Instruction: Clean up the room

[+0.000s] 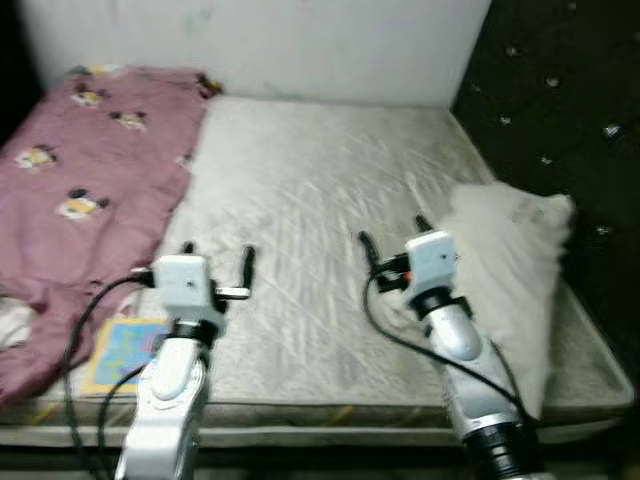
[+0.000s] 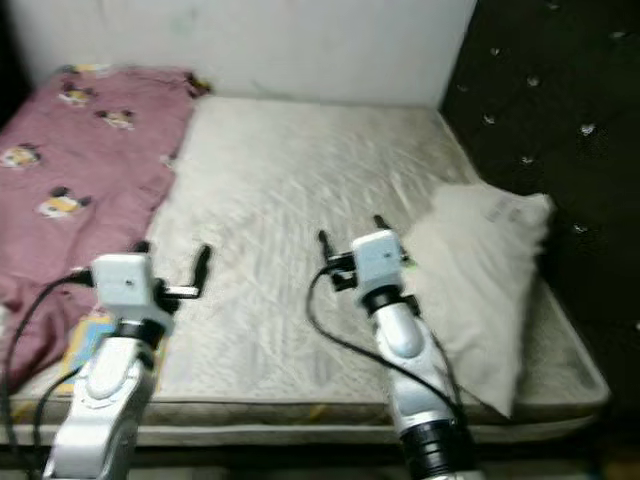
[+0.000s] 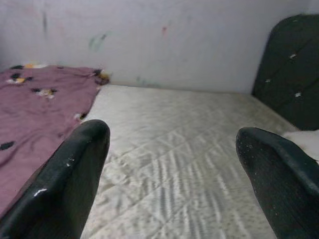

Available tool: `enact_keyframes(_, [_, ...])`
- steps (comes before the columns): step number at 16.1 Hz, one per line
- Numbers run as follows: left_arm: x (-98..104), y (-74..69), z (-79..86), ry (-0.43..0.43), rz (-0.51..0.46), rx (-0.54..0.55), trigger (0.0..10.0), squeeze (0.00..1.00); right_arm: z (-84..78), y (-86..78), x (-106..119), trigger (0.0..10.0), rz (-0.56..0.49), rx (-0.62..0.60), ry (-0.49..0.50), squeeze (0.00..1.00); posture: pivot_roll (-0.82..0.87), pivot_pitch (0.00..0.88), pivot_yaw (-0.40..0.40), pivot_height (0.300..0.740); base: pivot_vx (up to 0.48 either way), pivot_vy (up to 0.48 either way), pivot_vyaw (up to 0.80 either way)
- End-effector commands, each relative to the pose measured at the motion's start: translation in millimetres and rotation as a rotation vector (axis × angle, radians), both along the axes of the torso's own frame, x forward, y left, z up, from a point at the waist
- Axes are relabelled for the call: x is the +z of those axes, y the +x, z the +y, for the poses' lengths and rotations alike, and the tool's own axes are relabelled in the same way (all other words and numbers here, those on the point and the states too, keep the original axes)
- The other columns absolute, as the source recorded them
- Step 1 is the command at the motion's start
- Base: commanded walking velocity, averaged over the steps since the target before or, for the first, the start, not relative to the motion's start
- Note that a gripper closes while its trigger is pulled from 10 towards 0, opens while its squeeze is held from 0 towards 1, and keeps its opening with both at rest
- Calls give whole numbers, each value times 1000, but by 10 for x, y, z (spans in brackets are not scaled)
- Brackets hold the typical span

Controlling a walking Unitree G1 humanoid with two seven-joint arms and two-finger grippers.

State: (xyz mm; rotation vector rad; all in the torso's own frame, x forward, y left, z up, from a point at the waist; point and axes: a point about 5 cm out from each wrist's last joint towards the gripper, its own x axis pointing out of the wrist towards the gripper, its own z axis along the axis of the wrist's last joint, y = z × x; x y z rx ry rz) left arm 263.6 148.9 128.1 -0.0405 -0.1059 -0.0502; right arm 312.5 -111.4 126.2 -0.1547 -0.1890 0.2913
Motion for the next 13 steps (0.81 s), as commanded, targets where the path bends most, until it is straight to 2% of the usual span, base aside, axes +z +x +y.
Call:
enact_keyframes(1, [-3, 3, -53, -10, 5, -14, 10000, 0, -44, 3, 49, 10000, -20, -9, -14, 0, -45, 30, -52, 740, 0, -379, 0])
enact_keyframes(13, [-12, -22, -61, -5, 12, -12, 10000, 0, -32, 0, 47, 10000, -20, -4, -28, 0, -34, 39, -58, 740, 0, -379, 0])
